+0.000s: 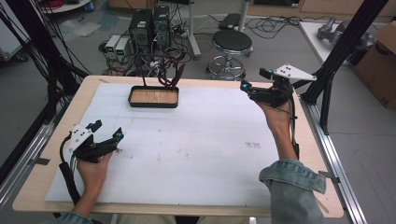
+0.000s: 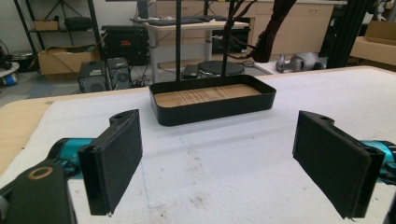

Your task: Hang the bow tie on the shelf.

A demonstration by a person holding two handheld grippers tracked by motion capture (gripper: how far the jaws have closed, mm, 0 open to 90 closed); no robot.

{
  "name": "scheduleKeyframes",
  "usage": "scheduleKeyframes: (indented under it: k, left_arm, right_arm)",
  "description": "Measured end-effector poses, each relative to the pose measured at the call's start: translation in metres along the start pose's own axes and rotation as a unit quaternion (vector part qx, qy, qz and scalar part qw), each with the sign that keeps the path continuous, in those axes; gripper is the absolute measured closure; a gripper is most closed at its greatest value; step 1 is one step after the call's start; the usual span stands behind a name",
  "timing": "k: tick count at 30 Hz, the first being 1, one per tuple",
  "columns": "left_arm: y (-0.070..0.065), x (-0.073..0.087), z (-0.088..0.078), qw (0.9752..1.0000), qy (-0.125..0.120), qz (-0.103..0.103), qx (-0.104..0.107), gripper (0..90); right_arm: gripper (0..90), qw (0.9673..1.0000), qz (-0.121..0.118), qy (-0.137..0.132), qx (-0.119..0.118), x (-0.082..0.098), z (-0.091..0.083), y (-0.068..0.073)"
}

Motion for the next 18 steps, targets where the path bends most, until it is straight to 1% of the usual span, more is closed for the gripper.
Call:
scheduleKeyframes:
  k: [3, 4, 5, 8, 10, 12, 15, 18]
  left_arm:
    - [0.000, 0.000, 0.000, 1.0000, 0.000, 0.000, 0.000, 16.2]
    - [0.000, 0.000, 0.000, 1.0000, 0.000, 0.000, 0.000, 16.2]
    - [0.000, 0.000, 0.000, 1.0000, -0.001, 0.000, -0.001, 16.2]
    - [0.000, 0.000, 0.000, 1.0000, 0.000, -0.001, -0.001, 16.2]
    - [0.000, 0.000, 0.000, 1.0000, -0.001, 0.000, -0.001, 16.2]
    - [0.000, 0.000, 0.000, 1.0000, -0.001, -0.001, -0.001, 16.2]
    - [0.000, 0.000, 0.000, 1.0000, -0.001, 0.000, -0.003, 16.2]
    - [0.000, 0.000, 0.000, 1.0000, 0.001, -0.001, -0.003, 16.2]
  right_arm:
    - [11.6, 0.9999, -0.007, -0.008, 0.006, 0.006, -0.015, -0.007]
    - [11.6, 0.9999, -0.004, -0.007, 0.008, 0.008, -0.019, -0.008]
    - [11.6, 0.9999, -0.008, -0.010, 0.009, 0.011, -0.024, -0.010]
    - [11.6, 0.9997, -0.006, -0.016, 0.019, 0.017, -0.038, -0.016]
    - [11.6, 0.9995, -0.004, -0.023, 0.023, 0.021, -0.048, -0.021]
    - [11.6, 0.9993, 0.003, -0.025, 0.029, 0.027, -0.057, -0.024]
    - [11.6, 0.9990, 0.004, -0.027, 0.036, 0.037, -0.070, -0.029]
    - [11.5, 0.9983, 0.017, -0.031, 0.046, 0.049, -0.083, -0.034]
Point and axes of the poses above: each handheld gripper's, and its own axes: z roughly forward along the jaws, x roughly out of its underside, y roughly to its left, the point moved 8 cm from there along z, roughly forward along the jaws, and after that the axes turned 13 degrees about x, right-handed, at the moved point
